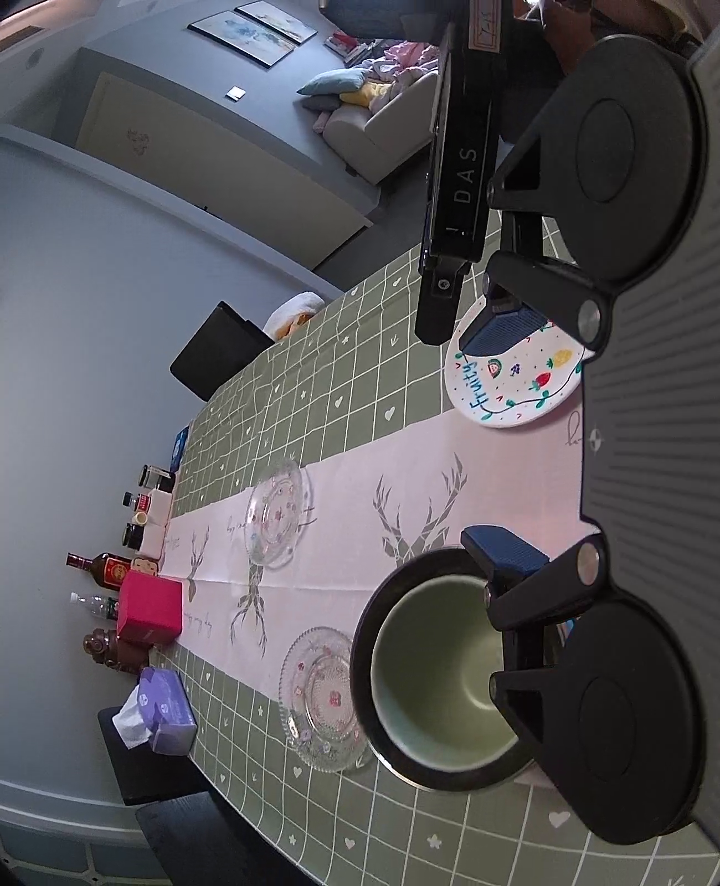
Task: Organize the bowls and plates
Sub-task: 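Move both tools to the clear glass plate with pink flower dots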
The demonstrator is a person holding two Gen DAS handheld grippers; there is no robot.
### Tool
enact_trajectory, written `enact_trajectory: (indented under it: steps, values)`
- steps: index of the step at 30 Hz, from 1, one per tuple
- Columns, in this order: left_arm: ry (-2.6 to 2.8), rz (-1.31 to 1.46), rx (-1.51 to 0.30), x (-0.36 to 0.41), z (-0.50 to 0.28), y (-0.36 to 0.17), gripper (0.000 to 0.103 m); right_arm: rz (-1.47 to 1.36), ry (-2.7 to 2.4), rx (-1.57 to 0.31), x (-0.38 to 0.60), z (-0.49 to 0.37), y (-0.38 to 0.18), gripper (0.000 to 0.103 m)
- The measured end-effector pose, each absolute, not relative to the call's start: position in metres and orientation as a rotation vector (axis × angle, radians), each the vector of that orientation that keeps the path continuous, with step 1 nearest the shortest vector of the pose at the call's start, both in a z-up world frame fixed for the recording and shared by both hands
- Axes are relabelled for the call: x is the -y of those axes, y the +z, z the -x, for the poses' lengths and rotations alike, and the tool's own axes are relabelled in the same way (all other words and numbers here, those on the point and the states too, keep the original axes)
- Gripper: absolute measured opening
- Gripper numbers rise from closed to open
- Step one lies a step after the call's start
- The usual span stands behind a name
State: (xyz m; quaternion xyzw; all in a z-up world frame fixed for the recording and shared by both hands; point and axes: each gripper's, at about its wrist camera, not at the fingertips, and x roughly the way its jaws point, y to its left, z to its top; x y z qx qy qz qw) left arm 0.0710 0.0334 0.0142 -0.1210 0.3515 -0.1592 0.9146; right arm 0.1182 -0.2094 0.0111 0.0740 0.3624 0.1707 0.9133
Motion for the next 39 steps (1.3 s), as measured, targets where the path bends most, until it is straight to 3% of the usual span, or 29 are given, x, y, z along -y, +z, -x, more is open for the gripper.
enact_trajectory:
  steps: [12, 30, 39]
  values:
    - [-0.288, 0.247, -0.7, -0.112, -0.087, 0.045, 0.082, -0.044, 0.486, -0.764, 0.124, -0.151, 0.032, 0.075]
    - [-0.155, 0.238, -0.84, -0.186, -0.144, 0.011, 0.082, 0.114, 0.577, -0.845, 0.03, -0.205, 0.034, 0.078]
    - [-0.142, 0.259, -0.891, -0.201, -0.179, -0.008, 0.082, 0.063, 0.538, -0.966, 0.024, -0.255, 0.015, 0.079]
